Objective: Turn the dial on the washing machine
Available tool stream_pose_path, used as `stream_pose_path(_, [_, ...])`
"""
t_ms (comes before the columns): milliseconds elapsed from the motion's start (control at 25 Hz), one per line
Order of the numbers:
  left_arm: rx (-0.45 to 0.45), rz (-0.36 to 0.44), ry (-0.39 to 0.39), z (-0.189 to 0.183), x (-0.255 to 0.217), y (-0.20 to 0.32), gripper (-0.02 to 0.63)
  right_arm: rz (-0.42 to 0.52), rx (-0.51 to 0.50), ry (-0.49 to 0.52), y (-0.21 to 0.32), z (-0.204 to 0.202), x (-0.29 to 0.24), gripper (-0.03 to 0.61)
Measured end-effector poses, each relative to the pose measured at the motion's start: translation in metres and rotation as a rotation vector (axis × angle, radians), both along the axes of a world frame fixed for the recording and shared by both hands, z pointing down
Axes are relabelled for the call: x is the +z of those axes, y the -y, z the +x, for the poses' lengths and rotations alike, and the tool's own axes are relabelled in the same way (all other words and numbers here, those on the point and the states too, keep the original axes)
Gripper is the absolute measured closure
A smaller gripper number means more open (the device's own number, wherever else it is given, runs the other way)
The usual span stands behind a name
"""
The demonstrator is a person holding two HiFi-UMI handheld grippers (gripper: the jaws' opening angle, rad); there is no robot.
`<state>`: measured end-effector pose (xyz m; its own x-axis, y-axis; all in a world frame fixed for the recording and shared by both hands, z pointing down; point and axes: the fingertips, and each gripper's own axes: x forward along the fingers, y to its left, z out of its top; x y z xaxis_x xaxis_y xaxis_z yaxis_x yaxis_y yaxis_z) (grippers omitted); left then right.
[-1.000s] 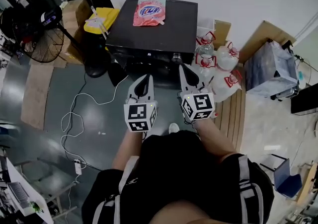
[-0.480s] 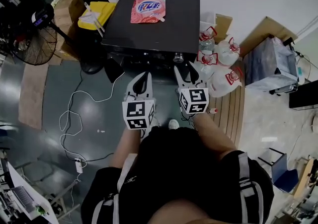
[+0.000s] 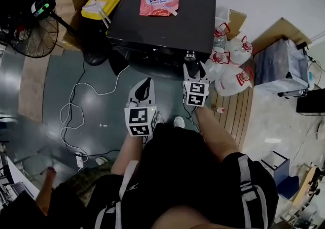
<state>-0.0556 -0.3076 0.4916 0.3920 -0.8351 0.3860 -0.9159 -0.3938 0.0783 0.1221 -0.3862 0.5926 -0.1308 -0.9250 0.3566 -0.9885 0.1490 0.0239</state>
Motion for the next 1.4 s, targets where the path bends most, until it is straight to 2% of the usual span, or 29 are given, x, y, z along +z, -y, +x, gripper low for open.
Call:
stream_pose_path(280, [-0.052,-0.058,0.009,-0.023,0.027,-0.009,0.618,-0.069,0.090,-0.131,0.033,0.008,0.054,0.347])
stream_pose_path(600, [-0.093,-0.080,0.020,-0.045,0.039,-0.016,0.618,-0.139,0.116,-0.168,0.049,0.010,0.095,0.339])
stream_pose_path(960, [-0.106,-0.091,0.032,-0.054,0.044,-0.016,0.618,-0.186,0.147,-0.182,0.061,0.016,0.116,0.339])
stream_pose_path(1160, [-0.105,-0.088,0.039,-0.052,0.042,-0.016,0.618,-0.197,0.174,-0.110,0.061,0.020,0.118,0.339])
stream_pose_path(1400, [-0.106,-0.084,0.045,-0.052,0.041,-0.017,0.618,-0.204,0.208,0.148,0.059,0.024,0.122,0.339])
